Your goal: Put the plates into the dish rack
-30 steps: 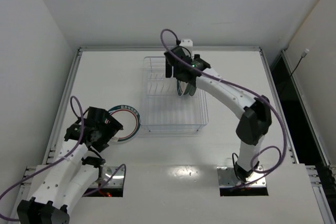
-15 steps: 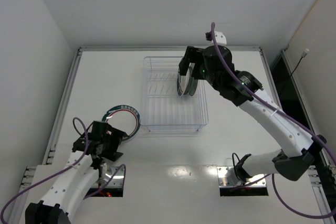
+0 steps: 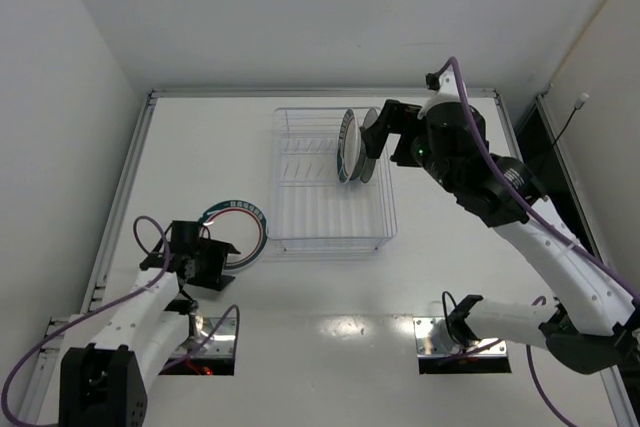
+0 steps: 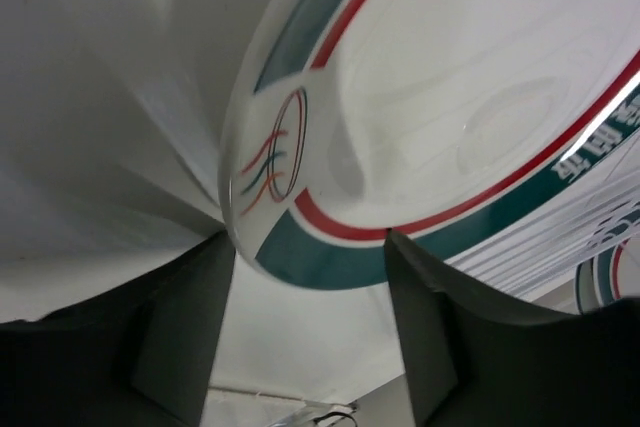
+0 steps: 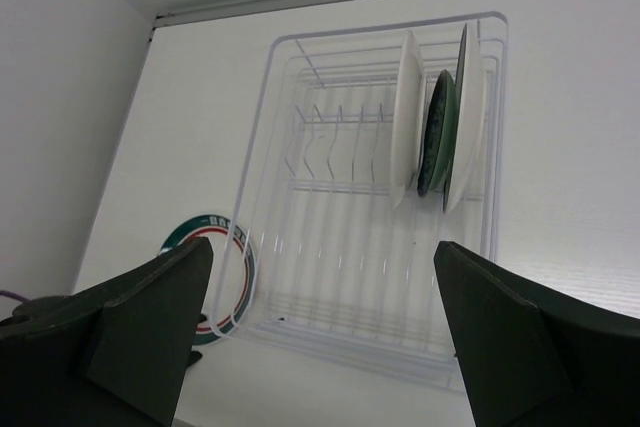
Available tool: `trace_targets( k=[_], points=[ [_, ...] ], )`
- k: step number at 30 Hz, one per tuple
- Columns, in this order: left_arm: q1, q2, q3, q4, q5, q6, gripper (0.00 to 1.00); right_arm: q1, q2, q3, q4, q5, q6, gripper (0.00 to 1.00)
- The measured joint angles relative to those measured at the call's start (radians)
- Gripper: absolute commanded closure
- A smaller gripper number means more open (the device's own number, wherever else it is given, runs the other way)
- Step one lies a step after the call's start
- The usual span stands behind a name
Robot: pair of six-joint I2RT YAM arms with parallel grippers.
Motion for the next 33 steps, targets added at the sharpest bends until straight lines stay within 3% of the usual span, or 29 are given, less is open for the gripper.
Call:
trace_targets(
  k=[2,3,4,5,10,22,28,33],
  points=[
    [0.043,0.047,0.000,0.042,0.027,0.024,0.57,-0.001,-0.005,0.006,-0.015,-0.008,-0.001,0.08],
    [0.063,0.066,-0.001,0.060,0.041,0.037,0.78,-0.001,-0.008,0.006,-0.020,-0.011,0.000,0.08],
    [0.089,0.084,-0.006,0.078,0.050,0.061,0.92,-0.001,-0.011,0.006,-0.026,-0.014,-0.001,0.08],
    [0.111,0.099,-0.017,0.111,0.063,0.069,1.00,-0.001,-0.015,0.007,-0.034,-0.016,-0.001,0.07],
    [0.218,0.127,0.000,0.210,0.108,0.180,1.00,-0.001,-0.044,0.023,-0.071,-0.027,-0.001,0.07],
    [0.396,0.111,0.381,-0.069,-0.084,0.393,1.00,-0.002,-0.072,0.075,-0.078,-0.206,-0.039,0.04],
    [0.394,0.114,0.612,-0.130,-0.053,0.464,1.00,-0.009,-0.085,-0.170,0.126,-0.451,-0.043,0.01],
    [0.348,0.108,0.713,-0.077,0.057,0.491,1.00,-0.046,-0.082,-0.442,0.430,-0.729,0.112,0.01]
  ],
)
